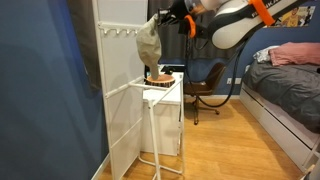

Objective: Remove the cap from the right side of the white rack and hand it on the left side

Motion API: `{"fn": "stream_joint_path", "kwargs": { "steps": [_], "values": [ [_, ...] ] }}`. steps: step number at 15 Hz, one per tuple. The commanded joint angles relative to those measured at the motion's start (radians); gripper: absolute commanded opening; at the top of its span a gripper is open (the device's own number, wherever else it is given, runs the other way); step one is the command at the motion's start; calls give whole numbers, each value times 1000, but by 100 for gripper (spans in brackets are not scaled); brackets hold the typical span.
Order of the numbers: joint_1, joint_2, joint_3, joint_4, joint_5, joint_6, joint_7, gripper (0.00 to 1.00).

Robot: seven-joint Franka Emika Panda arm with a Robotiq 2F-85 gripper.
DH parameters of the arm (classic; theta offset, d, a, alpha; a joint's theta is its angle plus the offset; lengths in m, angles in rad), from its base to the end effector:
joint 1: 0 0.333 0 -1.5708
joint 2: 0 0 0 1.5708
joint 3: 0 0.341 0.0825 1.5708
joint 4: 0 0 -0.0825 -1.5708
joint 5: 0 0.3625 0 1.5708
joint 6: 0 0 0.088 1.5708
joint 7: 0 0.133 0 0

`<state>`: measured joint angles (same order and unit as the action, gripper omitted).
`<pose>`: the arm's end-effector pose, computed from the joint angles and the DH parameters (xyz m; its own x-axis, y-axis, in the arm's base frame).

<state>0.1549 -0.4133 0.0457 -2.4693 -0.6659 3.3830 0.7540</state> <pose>0.4129 0.1614 0.6119 0.3135 -0.0228 0.9493 0.3016 -0.9455 -0.1223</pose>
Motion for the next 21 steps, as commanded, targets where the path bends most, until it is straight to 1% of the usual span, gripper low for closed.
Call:
{"fn": "stream_joint_path", "kwargs": {
  "steps": [1, 4, 6, 7, 8, 9, 10, 13, 14, 21],
  "values": [
    [253, 11, -132, -53, -77, 38, -1, 1],
    [496, 27, -279, -91, -120, 23, 18, 1],
    [654, 29, -405, -111, -143, 8, 13, 1],
    [541, 29, -296, -99, -99, 0, 0, 4],
    [603, 34, -346, -107, -106, 0, 0, 4],
    [634, 37, -374, -112, -108, 0, -1, 4],
    [644, 38, -386, -113, -109, 0, -1, 4],
    [645, 38, -391, -113, -110, 0, -1, 4],
    [645, 37, -391, -113, -110, 0, -1, 1],
    [720, 125, -457, -145, -120, -38, -4, 1]
  ]
}}
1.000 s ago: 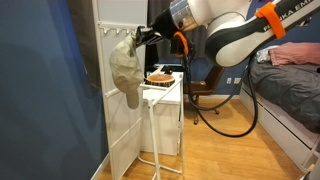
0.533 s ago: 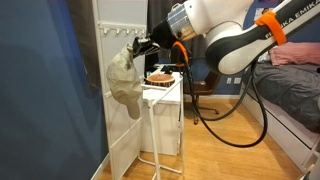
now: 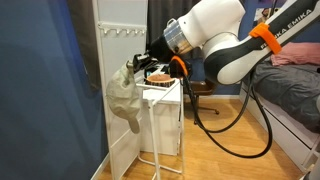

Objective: Remove the cap from the right side of the white rack and hand it on the left side

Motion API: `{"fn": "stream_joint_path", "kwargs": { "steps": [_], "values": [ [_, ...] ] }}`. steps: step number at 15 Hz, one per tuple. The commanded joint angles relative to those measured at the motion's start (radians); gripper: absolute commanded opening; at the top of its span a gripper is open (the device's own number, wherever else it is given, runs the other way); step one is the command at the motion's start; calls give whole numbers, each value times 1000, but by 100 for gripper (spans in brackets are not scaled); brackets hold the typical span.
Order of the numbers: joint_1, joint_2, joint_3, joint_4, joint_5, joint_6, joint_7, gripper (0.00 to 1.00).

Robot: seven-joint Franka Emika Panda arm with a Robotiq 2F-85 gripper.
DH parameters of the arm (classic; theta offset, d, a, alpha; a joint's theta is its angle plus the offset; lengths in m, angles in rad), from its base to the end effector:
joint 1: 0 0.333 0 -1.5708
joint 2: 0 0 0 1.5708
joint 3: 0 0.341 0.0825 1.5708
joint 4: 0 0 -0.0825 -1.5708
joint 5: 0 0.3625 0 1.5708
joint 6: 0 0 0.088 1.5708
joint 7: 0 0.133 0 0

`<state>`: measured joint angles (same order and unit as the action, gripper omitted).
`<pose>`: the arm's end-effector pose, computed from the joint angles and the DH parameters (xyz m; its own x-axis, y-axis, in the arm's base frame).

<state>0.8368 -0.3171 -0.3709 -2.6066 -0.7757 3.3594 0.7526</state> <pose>0.3604 0.2595 0.4940 0.5246 0.1807 0.8320 0.5695 -0.8009 -0.1851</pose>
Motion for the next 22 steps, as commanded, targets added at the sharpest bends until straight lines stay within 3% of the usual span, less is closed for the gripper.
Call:
{"fn": "stream_joint_path", "kwargs": {
  "steps": [1, 8, 12, 16, 19, 22],
  "values": [
    [46, 38, -54, -14, -11, -18, -3, 1],
    [36, 61, -140, -35, -16, -54, -55, 1],
    [69, 36, -211, -60, -17, -80, -99, 1],
    [161, -9, -303, -102, -10, -132, -170, 1],
    [283, -76, -400, -139, 8, -216, -254, 1],
    [331, -127, -456, -130, 10, -301, -330, 1]
  ]
}}
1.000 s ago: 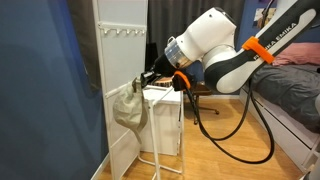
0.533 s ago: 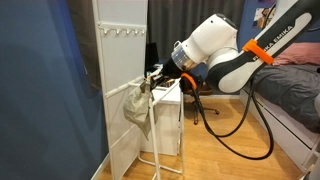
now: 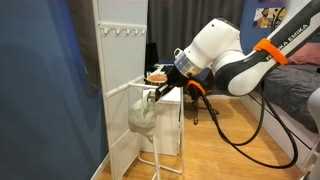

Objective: Remove the cap from the right side of the white rack and hand it on the left side

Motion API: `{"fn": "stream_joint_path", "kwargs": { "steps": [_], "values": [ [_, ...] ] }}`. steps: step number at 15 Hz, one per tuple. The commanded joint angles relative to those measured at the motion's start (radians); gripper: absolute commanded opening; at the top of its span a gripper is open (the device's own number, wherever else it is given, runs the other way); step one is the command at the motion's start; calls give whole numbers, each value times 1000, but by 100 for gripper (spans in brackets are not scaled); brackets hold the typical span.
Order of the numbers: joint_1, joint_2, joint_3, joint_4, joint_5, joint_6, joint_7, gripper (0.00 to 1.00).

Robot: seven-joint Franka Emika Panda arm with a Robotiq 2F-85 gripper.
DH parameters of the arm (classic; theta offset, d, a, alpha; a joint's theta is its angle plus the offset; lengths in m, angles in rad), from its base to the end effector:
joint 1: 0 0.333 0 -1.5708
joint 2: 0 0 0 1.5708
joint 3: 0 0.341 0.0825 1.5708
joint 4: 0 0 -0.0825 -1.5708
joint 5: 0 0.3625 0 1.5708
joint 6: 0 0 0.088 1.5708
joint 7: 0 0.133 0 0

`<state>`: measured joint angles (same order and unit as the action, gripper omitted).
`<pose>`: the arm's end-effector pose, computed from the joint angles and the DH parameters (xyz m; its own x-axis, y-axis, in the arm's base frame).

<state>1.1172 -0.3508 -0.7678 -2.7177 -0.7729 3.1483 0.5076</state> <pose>0.3710 0.1984 0.4045 0.6521 0.3779 0.6572 0.5537 -0.8296 -0.0724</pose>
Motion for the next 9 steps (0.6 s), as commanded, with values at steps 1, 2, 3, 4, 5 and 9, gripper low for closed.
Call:
{"fn": "stream_joint_path", "kwargs": {
  "steps": [1, 2, 3, 4, 5, 9],
  "values": [
    [55, -106, -70, -11, 7, -115, -104, 1],
    [40, -108, -69, 0, -3, -129, -116, 1],
    [36, -116, -73, 5, -3, -145, -130, 1],
    [33, -120, -79, 10, -3, -152, -144, 1],
    [-77, -84, 45, -14, 200, -112, -307, 1],
    [-118, -44, 143, -5, 505, -85, -551, 1]
  ]
}}
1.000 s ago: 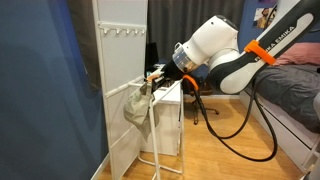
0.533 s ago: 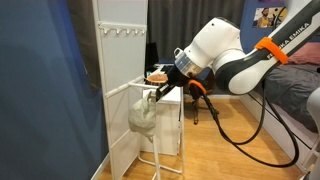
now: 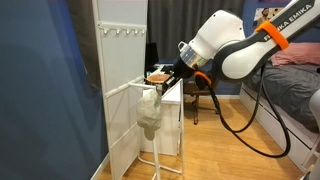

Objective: Remove the cap from the right side of the white rack and hand it on the left side

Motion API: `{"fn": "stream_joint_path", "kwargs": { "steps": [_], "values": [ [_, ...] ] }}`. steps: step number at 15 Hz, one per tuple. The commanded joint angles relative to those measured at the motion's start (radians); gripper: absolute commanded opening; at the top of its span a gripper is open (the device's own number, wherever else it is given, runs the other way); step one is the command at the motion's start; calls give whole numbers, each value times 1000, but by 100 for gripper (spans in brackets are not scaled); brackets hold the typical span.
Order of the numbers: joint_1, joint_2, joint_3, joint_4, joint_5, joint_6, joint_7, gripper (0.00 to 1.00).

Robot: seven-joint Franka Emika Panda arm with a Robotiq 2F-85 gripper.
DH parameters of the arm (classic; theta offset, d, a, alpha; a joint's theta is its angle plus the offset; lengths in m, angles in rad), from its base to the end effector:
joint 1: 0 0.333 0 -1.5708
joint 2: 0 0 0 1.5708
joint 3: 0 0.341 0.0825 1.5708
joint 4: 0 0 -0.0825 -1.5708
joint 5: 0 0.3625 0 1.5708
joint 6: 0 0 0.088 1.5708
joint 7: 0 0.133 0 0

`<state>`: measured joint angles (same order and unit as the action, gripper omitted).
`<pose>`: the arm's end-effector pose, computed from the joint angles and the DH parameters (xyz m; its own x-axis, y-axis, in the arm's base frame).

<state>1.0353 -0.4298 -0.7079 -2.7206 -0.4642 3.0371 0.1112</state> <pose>0.3872 0.1616 0.4231 0.6336 0.4392 0.6369 0.5814 -0.8134 -0.0174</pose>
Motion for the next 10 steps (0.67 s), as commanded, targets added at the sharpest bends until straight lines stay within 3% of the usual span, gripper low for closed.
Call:
{"fn": "stream_joint_path", "kwargs": {
  "steps": [1, 6, 10],
  "values": [
    [40, 22, 2, 12, 98, 8, -85, 1],
    [125, 36, -41, 13, 120, -2, -128, 1],
    [114, 48, -63, 21, 94, 10, -145, 1]
  ]
}}
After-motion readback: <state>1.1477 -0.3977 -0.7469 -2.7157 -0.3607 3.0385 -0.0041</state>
